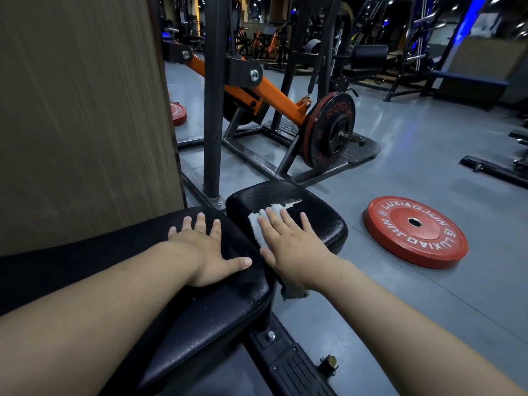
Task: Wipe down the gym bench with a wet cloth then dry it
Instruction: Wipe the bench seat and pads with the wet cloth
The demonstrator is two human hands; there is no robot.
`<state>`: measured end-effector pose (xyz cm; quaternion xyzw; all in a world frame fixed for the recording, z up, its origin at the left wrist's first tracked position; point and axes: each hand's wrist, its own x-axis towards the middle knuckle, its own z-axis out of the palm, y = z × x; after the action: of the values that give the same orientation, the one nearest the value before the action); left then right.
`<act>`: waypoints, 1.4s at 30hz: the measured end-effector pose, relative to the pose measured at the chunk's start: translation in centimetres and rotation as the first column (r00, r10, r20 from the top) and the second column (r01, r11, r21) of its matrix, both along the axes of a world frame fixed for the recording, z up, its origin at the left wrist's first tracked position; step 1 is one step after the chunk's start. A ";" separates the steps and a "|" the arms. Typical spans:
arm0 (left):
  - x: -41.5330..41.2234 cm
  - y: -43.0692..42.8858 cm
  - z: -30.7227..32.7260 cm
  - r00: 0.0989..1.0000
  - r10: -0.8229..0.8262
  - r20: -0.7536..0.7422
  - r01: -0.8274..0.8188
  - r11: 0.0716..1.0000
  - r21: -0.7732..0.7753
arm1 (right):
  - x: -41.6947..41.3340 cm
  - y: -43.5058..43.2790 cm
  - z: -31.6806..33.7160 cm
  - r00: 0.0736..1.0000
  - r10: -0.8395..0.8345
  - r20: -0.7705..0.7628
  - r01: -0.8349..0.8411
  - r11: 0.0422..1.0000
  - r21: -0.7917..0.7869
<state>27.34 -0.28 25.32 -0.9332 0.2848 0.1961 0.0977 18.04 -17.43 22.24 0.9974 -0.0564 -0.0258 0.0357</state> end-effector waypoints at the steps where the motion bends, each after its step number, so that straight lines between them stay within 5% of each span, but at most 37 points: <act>1: 0.0 0.0 0.0 1.000 0.001 -0.003 -0.001 1.000 -0.001 | 0.6 0.3 0.1 1.000 -0.011 -0.015 0.011 1.000 -0.016; 16: 0.0 0.1 0.0 1.000 -0.002 0.009 0.003 1.000 -0.018 | 12.6 0.8 1.7 0.999 -0.005 -0.037 0.009 0.996 0.084; 29: -0.1 0.2 0.1 0.999 -0.033 0.002 0.033 0.999 -0.009 | 1.0 -7.7 1.5 0.993 -0.114 -0.025 0.116 0.990 0.078; 35: 0.0 0.1 -0.2 0.999 -0.039 0.015 0.039 0.999 -0.014 | 2.0 -8.9 1.6 0.998 -0.061 -0.023 0.061 0.998 -0.009; 42: 0.0 0.2 -0.3 0.999 -0.039 0.019 0.040 0.999 -0.011 | 9.1 -3.6 1.4 0.998 0.056 -0.011 -0.055 0.991 0.119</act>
<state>27.39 -0.07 25.06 -0.9297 0.3034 0.1839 0.0988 27.15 -21.08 23.66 0.9988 -0.0267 -0.0351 -0.0224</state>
